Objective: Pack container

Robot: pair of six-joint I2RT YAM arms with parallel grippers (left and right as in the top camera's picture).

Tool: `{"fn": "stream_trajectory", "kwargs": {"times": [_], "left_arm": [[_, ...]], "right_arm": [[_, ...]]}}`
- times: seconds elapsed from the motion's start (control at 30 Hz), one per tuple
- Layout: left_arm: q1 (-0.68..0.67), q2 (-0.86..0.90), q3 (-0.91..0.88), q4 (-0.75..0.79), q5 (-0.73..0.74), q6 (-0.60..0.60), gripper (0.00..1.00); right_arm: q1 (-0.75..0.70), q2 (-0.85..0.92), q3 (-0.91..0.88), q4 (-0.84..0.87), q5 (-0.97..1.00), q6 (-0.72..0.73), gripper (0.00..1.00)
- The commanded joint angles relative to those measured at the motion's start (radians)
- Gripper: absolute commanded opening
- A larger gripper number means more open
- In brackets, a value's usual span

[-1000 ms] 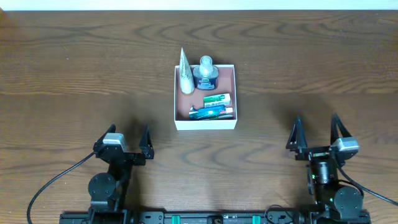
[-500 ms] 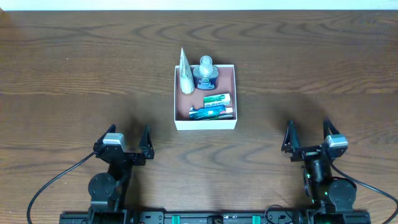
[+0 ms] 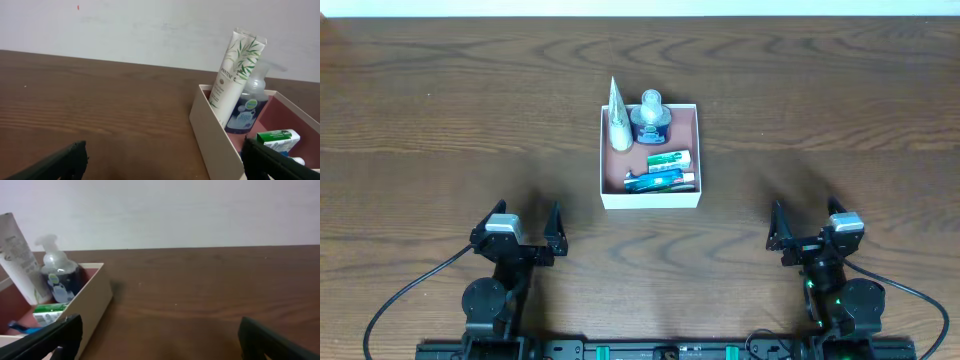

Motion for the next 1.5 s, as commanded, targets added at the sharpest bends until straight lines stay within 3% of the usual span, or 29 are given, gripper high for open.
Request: {"fn": "stream_trajectory", "kwargs": {"times": [0.0,1.47], "left_arm": [[0.003,-0.005,-0.015,-0.037,0.012,0.007,0.98],[0.003,-0.005,-0.015,-0.037,0.012,0.007,0.98]], "right_arm": [[0.008,-0.007,-0.002,-0.005,0.002,-0.039,0.99],[-0.011,-0.007,-0.002,-0.005,0.003,-0.043,0.99]]}}
